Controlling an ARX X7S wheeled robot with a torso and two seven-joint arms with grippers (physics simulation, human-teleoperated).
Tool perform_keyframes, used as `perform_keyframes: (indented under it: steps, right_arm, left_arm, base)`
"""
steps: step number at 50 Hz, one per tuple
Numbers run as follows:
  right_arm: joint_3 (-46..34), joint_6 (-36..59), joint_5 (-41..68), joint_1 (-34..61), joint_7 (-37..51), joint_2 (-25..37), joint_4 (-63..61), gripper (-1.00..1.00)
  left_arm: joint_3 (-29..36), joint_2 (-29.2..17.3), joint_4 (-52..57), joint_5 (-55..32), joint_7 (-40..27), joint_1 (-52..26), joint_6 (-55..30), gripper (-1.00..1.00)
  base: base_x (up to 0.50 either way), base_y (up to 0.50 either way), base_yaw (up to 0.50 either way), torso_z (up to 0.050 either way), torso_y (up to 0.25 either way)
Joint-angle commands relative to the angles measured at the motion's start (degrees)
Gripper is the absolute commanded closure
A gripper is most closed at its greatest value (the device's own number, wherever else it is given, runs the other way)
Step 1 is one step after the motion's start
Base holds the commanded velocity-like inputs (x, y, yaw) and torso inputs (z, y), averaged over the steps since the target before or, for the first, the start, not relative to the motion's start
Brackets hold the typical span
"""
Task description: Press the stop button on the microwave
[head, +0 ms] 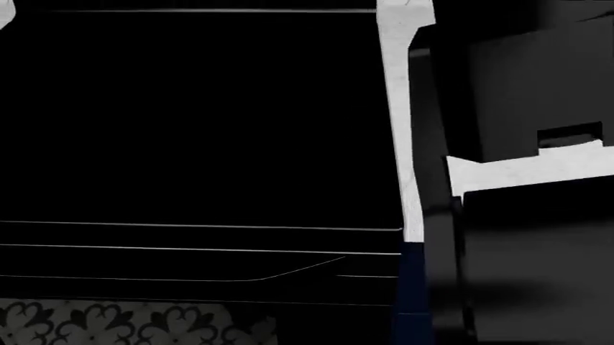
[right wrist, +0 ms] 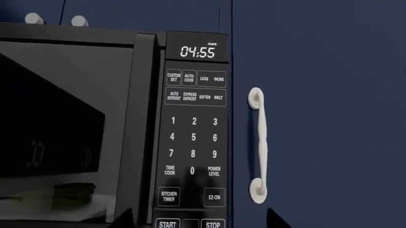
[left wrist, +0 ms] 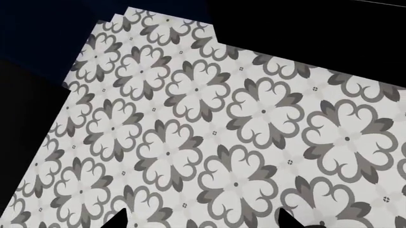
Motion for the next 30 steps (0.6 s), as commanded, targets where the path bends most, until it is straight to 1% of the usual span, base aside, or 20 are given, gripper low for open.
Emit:
perform_keyframes:
  steps: [1,5,8,14,19,24,25,26,28,30]
  right_arm:
    - [-7.47,-8.53,8.32,11.29,1.37,-0.25,16.19,-1.00]
    - [-11.55,-13.16,12.30,14.95,1.16,-0.29,23.87,-1.00]
    - [-11.72,-15.15,14.25,15.35,0.44,-0.10,25.18,-1.00]
    - [-12.94,-14.07,15.27,14.08,1.17,0.55,22.37,-1.00]
    - [-13.00,-14.51,16.02,13.65,2.08,0.44,22.54,-1.00]
    - [-13.77,-13.89,16.30,12.41,4.04,0.57,21.26,-1.00]
    - [-12.89,-14.28,17.51,11.74,2.91,1.14,19.75,-1.00]
    - [-13.57,-14.54,16.70,12.13,3.52,0.84,21.19,-1.00]
    - [-16.01,-15.19,14.94,12.94,2.37,-0.02,24.48,-1.00]
    - [-14.76,-14.76,16.78,11.79,2.59,0.68,22.04,-1.00]
  left_arm:
    - [0.00,0.00,0.00,0.00,0.00,0.00,0.00,-1.00]
    - [0.00,0.00,0.00,0.00,0.00,0.00,0.00,-1.00]
    - [0.00,0.00,0.00,0.00,0.00,0.00,0.00,-1.00]
    - [0.00,0.00,0.00,0.00,0.00,0.00,0.00,-1.00]
    - [0.00,0.00,0.00,0.00,0.00,0.00,0.00,-1.00]
    - [0.00,0.00,0.00,0.00,0.00,0.00,0.00,-1.00]
    - [0.00,0.00,0.00,0.00,0.00,0.00,0.00,-1.00]
    - [0.00,0.00,0.00,0.00,0.00,0.00,0.00,-1.00]
    - [0.00,0.00,0.00,0.00,0.00,0.00,0.00,-1.00]
    - [0.00,0.00,0.00,0.00,0.00,0.00,0.00,-1.00]
  base:
    - [0.00,0.00,0.00,0.050,0.098]
    - [0.00,0.00,0.00,0.050,0.098]
    - [0.24,-0.28,0.00,0.050,0.098]
    - [0.37,-0.42,0.00,0.050,0.099]
    - [0.38,-0.37,0.00,0.050,0.098]
    - [0.00,0.00,0.00,0.050,0.098]
    - [0.00,0.00,0.00,0.050,0.100]
    - [0.00,0.00,0.00,0.050,0.098]
    - [0.11,0.50,0.00,0.050,0.099]
    - [0.11,0.50,0.00,0.050,0.098]
